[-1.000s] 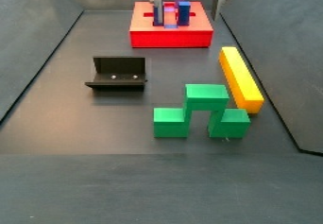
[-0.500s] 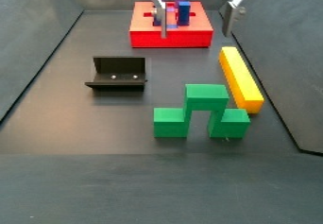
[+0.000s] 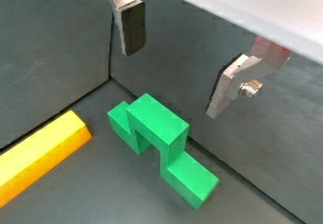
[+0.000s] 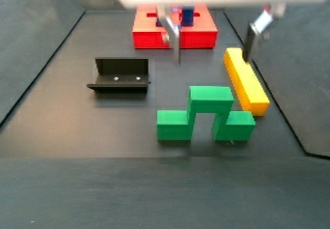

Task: Pick up the yellow object. Move up. Move to above the board. Insert the yellow object.
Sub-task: Pick up the yellow object.

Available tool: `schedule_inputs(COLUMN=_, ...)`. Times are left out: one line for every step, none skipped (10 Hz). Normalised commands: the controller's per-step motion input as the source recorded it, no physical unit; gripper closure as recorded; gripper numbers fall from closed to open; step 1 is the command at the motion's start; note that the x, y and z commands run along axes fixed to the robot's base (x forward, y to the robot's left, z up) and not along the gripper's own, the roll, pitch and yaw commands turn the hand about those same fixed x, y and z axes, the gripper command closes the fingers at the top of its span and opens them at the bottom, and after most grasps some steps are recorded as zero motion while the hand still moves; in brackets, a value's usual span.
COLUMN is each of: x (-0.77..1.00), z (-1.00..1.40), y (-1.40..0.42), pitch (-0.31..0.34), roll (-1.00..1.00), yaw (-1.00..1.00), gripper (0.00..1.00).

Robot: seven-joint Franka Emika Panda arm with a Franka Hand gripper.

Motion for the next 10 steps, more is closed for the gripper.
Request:
schedule_inputs(x=-0.18, z=-0.26, y=0.04, pitch=0.000, roll=0.00, yaw=0.00, gripper=0.00)
schedule_inputs(x=-0.36, z=0.00, y=-0.20, pitch=-0.026, roll=0.03, yaw=0.00, gripper=0.00)
schedule_inputs(x=-0.17, z=0.21, y=-0.64, pitch=-0.014, roll=0.09, yaw=0.05, gripper=0.00)
schedule_inputs(x=-0.22, z=0.00, y=-0.73, pitch=-0.037, roll=0.21, yaw=0.21, gripper=0.00)
schedule_inputs(x=-0.21, z=-0.03, y=-0.66, pitch=-0.043, roll=0.28, yaw=0.25, gripper=0.00)
schedule_inputs(x=-0.22, z=-0.14, y=-0.68, pitch=-0.049, roll=0.29, yaw=0.23, gripper=0.00)
schedule_inputs(x=-0.23, z=-0.19, y=-0.70, pitch=-0.066, roll=0.27, yaw=0.25, gripper=0.00)
schedule_inputs(x=-0.24, z=-0.24, y=-0.74, pitch=-0.047, roll=0.29, yaw=0.20, gripper=0.00)
schedule_inputs(x=-0.26, z=-0.33, y=-0.82, pitch=-0.003, roll=0.32, yaw=0.08, gripper=0.00)
schedule_inputs(x=-0.30, z=-0.37, y=-0.87, pitch=0.000, roll=0.31, yaw=0.03, gripper=0.00)
